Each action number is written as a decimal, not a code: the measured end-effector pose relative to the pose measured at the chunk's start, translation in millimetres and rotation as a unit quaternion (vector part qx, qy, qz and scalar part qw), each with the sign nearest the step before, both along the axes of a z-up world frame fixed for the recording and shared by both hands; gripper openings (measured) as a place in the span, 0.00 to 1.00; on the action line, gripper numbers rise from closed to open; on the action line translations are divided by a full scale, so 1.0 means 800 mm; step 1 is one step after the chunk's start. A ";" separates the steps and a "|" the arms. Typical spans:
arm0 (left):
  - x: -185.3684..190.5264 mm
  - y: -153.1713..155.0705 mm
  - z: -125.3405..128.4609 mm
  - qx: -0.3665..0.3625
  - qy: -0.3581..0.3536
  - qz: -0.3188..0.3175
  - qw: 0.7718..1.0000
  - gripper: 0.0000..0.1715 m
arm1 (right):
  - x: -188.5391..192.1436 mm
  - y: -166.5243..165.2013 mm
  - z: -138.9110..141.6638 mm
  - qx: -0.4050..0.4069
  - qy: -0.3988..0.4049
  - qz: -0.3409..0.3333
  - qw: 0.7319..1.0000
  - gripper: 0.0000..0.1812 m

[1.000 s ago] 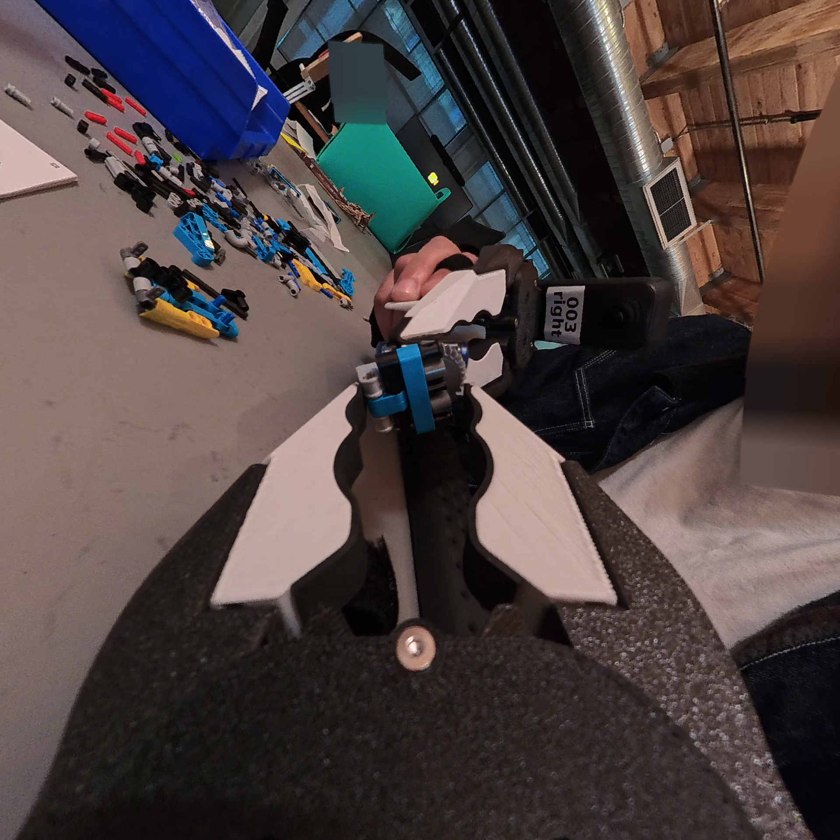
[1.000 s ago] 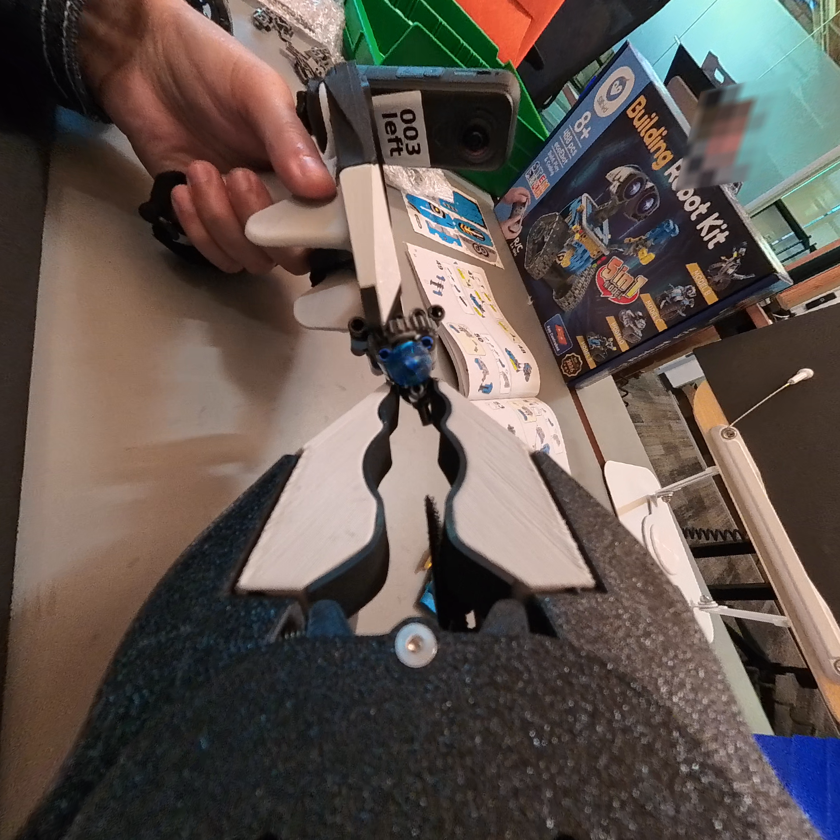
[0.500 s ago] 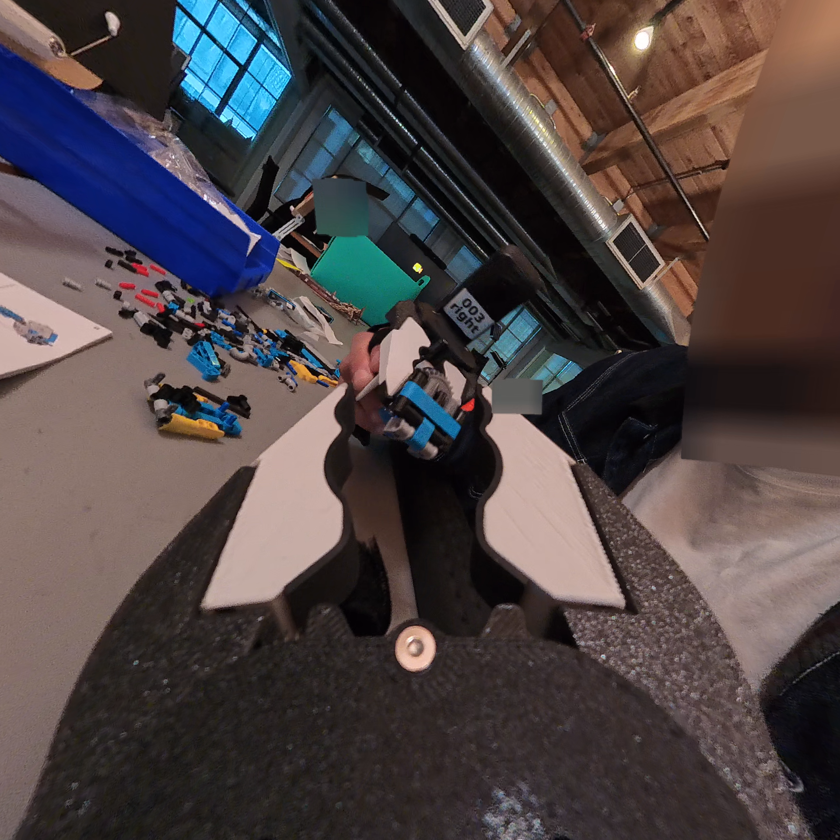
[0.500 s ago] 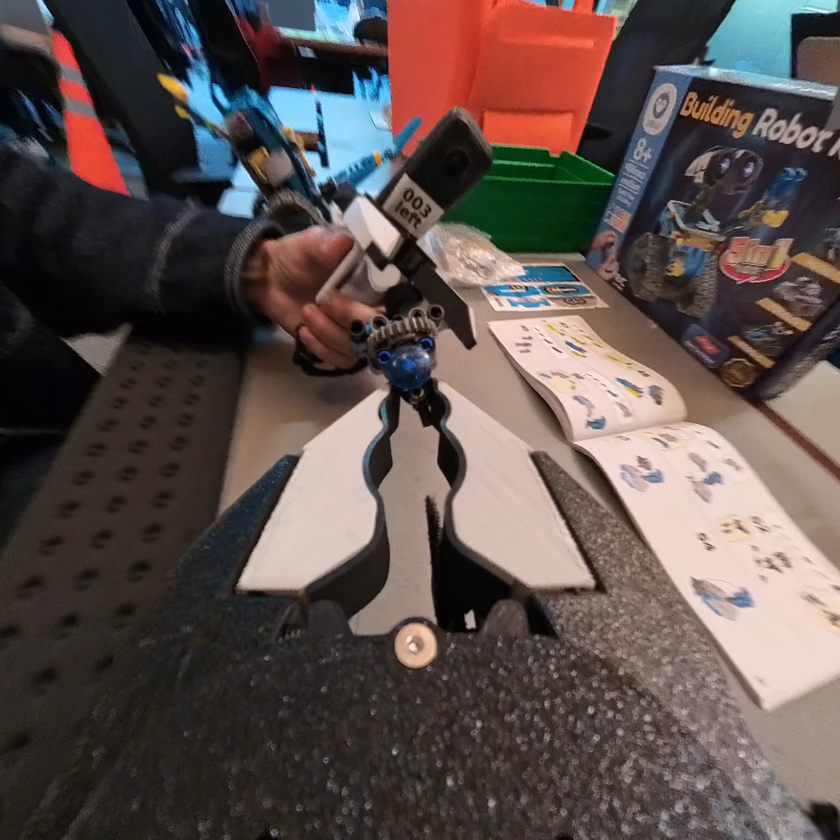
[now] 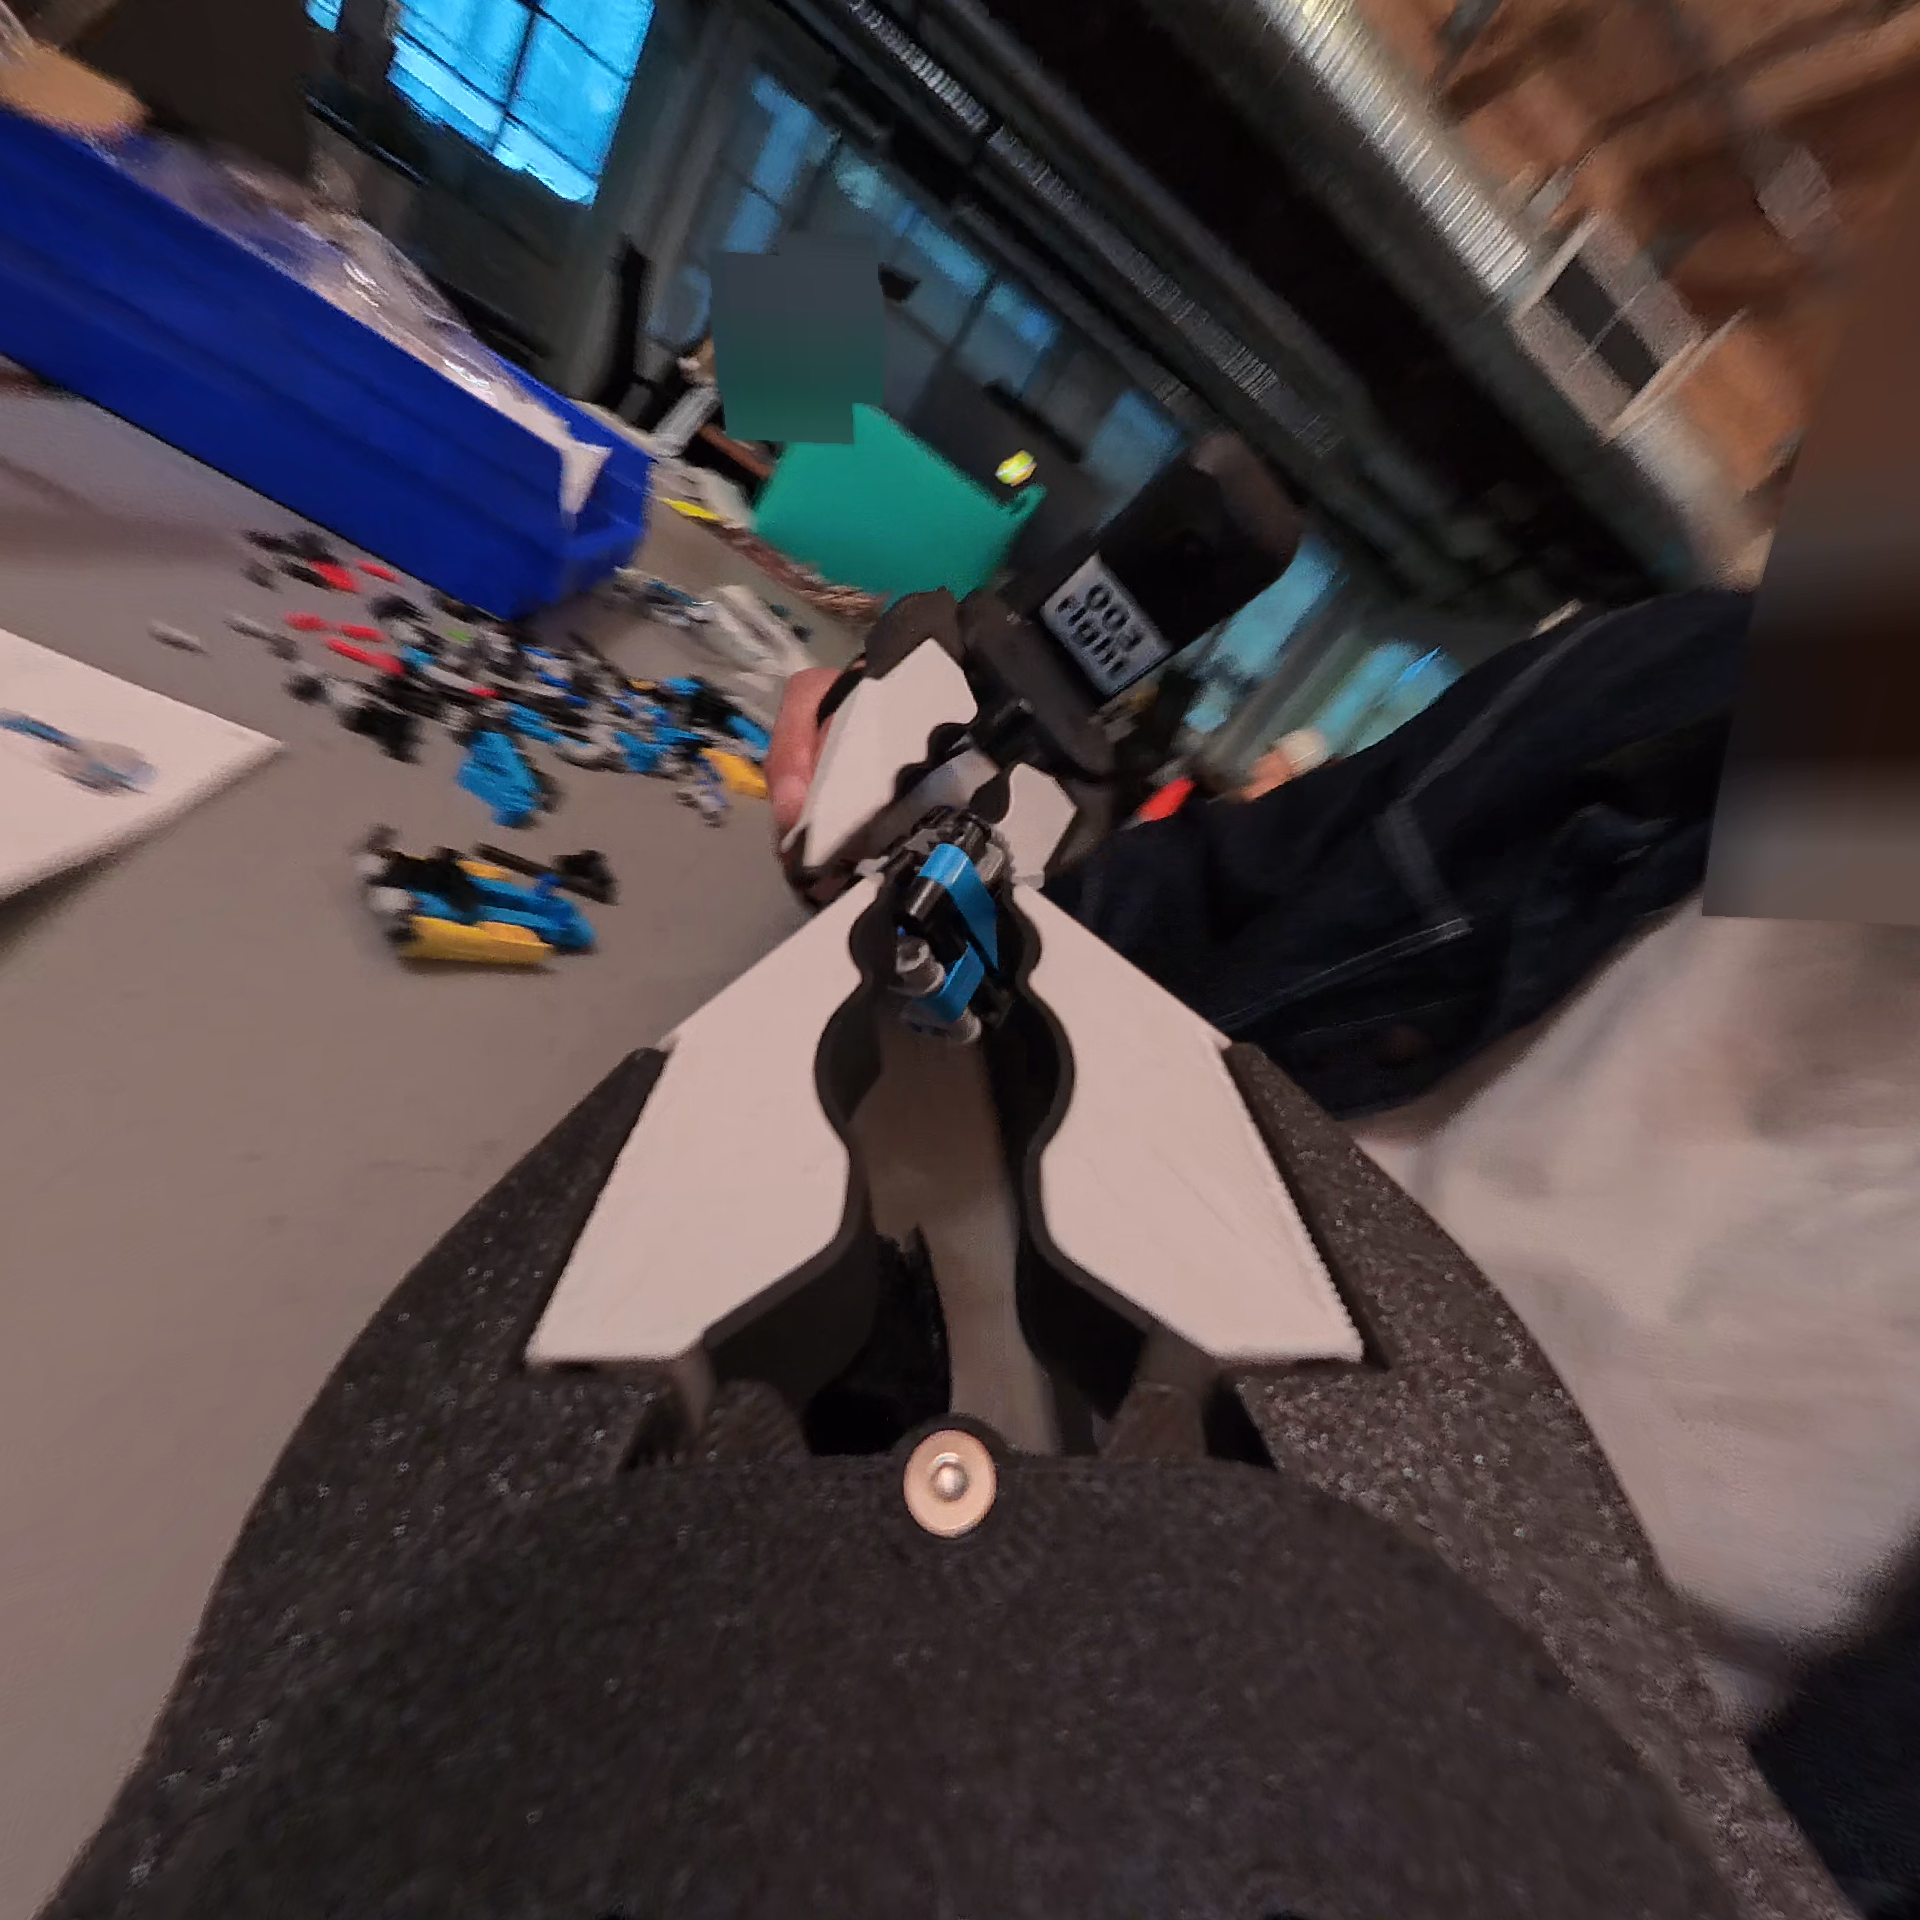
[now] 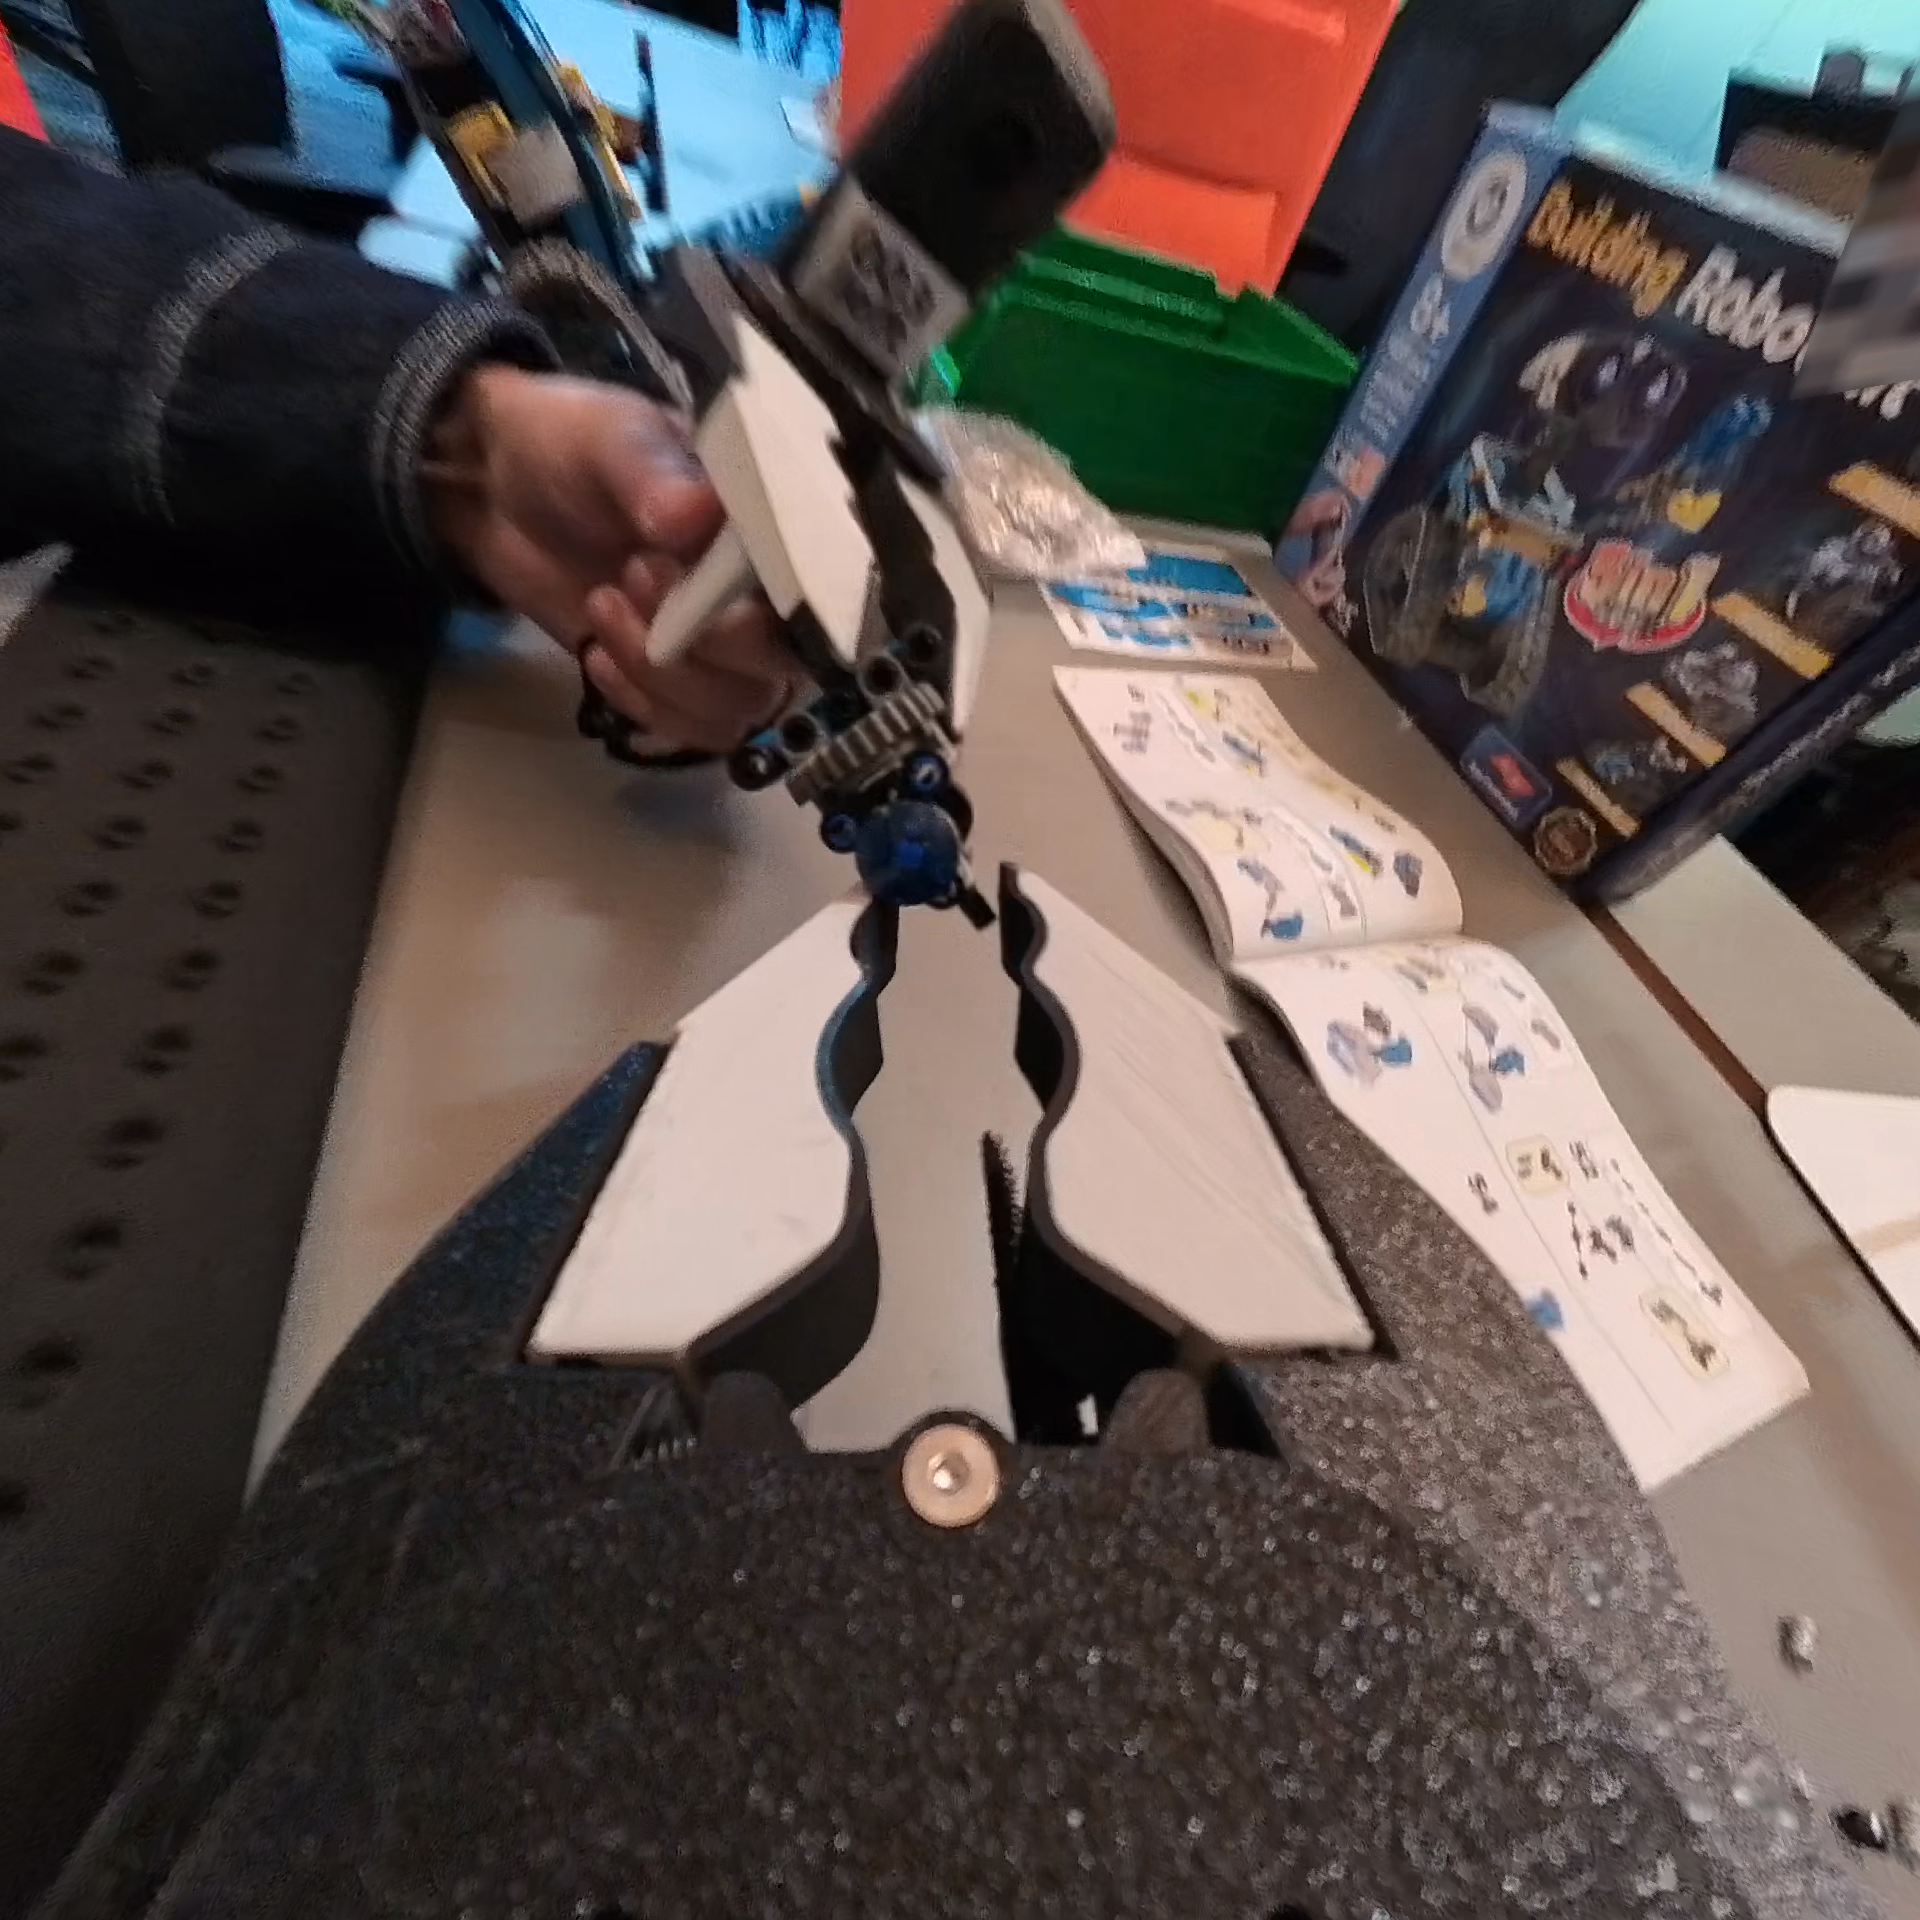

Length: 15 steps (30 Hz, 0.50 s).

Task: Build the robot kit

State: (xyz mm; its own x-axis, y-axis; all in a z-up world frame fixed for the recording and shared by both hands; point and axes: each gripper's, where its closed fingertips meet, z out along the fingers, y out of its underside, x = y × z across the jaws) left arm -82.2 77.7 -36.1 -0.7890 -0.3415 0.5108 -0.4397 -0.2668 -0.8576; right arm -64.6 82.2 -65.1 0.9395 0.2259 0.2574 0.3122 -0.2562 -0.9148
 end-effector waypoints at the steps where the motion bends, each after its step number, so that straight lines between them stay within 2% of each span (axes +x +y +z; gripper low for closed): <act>1: 0.003 0.001 -0.009 0.039 -0.010 0.017 0.999 0.09 | 0.006 -0.001 -0.011 -0.024 -0.005 -0.006 1.000 0.14; 4: 0.021 0.014 -0.048 0.191 -0.032 0.089 0.977 0.10 | 0.036 -0.021 -0.035 -0.100 0.001 -0.023 0.995 0.25; 7: 0.038 0.031 -0.084 0.315 -0.035 0.146 0.937 0.09 | 0.090 -0.057 -0.015 -0.078 0.051 -0.078 0.993 0.19; 9: 0.042 0.037 -0.106 0.378 -0.030 0.156 0.912 0.10 | 0.113 -0.079 -0.022 -0.086 0.109 -0.091 0.986 0.22; 12: 0.043 0.036 -0.123 0.415 -0.023 0.152 0.897 0.10 | 0.138 -0.099 -0.072 -0.156 0.131 -0.126 0.971 0.26; 15: 0.042 0.033 -0.124 0.418 -0.025 0.147 0.896 0.10 | 0.132 -0.093 -0.092 -0.194 0.119 -0.139 0.964 0.29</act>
